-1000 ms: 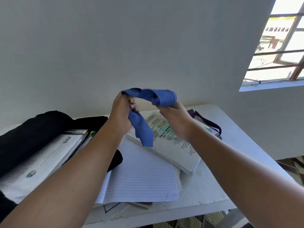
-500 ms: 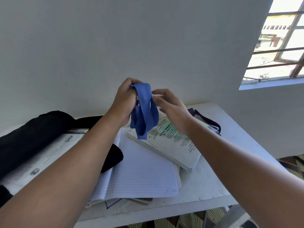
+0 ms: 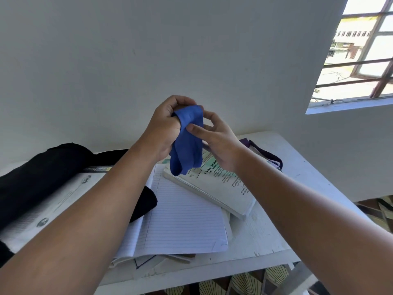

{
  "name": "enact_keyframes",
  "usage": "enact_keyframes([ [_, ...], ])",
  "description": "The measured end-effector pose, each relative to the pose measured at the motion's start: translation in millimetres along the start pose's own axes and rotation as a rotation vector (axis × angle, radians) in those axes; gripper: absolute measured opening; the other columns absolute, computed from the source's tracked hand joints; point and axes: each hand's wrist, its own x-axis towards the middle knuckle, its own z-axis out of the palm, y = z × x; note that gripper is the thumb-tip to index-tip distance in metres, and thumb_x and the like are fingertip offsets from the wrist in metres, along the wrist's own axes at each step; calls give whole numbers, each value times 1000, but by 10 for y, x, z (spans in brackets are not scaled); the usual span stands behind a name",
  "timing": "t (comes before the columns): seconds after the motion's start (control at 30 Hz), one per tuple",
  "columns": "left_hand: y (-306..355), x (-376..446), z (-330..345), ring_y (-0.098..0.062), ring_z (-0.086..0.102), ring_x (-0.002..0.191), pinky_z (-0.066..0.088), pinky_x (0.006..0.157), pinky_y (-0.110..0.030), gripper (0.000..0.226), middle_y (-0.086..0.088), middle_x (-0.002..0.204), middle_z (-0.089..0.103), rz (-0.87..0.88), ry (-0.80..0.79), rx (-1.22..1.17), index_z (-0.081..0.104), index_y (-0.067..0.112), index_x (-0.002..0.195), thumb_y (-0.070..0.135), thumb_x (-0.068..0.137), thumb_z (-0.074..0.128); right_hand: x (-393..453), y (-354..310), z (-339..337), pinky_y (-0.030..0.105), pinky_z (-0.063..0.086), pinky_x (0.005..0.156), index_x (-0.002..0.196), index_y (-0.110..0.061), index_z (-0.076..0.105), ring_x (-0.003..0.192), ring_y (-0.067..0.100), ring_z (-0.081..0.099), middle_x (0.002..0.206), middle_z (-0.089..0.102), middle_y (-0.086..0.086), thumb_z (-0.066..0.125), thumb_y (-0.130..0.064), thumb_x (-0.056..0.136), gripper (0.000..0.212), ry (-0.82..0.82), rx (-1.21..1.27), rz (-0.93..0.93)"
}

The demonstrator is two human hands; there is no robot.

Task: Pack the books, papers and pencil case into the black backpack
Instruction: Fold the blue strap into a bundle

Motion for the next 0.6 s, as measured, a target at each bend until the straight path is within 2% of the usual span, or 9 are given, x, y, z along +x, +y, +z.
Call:
enact_keyframes([
  [0.1,-18,1,23,-31,70,113,58,94,-50,15,-9,119,74,18,-66,16,71,11,106,2,94,67,-15,12,-16,31,59,86,134,-18,60,109,20,74,115,77,7,71,-14,98,37,-34,-47,-36],
  [0.17,-18,6,36,-18,67,120,57,98,-40,18,-2,125,72,15,-87,33,75,13,103,0,94,67,-28,45,-18,28,59,81,119,-15,69,100,15,75,107,79,3,68,-14,100,19,-23,-115,-65],
  [0.23,-6,13,30,-11,62,126,55,99,-30,23,7,127,69,11,-97,57,79,20,97,-1,92,70,-43,83,-26,25,59,80,108,-16,73,95,11,74,103,79,-1,68,-14,101,9,-7,-161,-85],
  [0.33,9,29,-8,-11,66,119,55,91,-28,32,11,111,75,45,-102,113,80,26,93,-4,90,69,-48,117,-65,31,58,87,112,-20,71,102,13,72,115,76,3,66,-15,101,13,0,-181,-97],
  [0.43,34,33,-89,-14,71,103,56,84,-26,24,1,108,77,70,-131,245,79,19,106,0,94,68,-42,153,-76,45,57,99,126,-20,66,112,20,71,122,75,3,64,-19,103,23,-9,-152,-50],
  [0.53,48,9,-283,-12,68,113,53,96,-25,29,-3,121,74,-67,-304,310,72,19,124,7,98,66,-41,219,-101,55,52,107,137,-20,61,122,27,67,131,71,6,61,-25,104,34,-17,-191,-44],
  [0.6,-22,-9,-443,-15,62,125,42,109,-35,43,-7,134,67,-256,-402,161,62,24,138,10,97,66,-40,235,-139,57,51,107,136,-20,62,121,26,67,130,72,5,60,-23,106,31,43,-166,-19],
])
